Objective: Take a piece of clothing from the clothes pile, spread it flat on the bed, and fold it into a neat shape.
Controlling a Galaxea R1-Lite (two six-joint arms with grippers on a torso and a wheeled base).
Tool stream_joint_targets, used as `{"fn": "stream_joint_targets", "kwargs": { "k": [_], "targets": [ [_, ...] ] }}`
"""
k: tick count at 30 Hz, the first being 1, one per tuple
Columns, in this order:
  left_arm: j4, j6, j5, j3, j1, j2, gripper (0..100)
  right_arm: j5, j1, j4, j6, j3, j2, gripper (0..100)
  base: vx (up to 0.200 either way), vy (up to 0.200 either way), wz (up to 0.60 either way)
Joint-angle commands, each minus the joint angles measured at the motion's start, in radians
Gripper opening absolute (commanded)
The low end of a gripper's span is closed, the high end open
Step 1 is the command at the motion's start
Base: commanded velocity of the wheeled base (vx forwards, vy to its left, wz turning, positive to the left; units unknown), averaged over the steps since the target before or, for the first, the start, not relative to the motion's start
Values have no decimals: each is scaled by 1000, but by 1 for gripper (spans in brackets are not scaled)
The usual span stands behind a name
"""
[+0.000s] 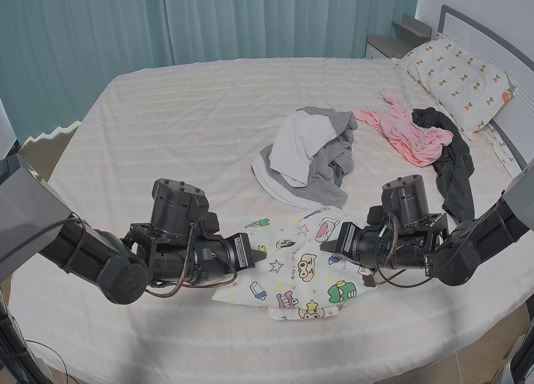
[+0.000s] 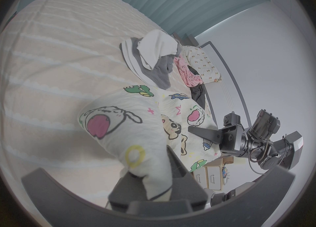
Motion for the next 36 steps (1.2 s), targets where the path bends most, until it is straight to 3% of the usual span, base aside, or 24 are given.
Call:
{"fn": "stream_joint_targets", "kwargs": {
  "k": [1,9,19,36],
  "targets": [
    [0,-1,0,1,-6,9,0,1,-2,3,-2,2,-4,0,0,-200,0],
    [-2,-31,2,4,-15,41,0,-1,-1,4,-5,2,5,0,0,-200,0],
    [-11,-25,65,44,-15,87,0,-30,14,3,-10,28,79,0,0,0,0],
    [-53,-21,163,67,-7,220,0,-128,30,-8,-91,30,232,0,0,0,0]
  ]
}}
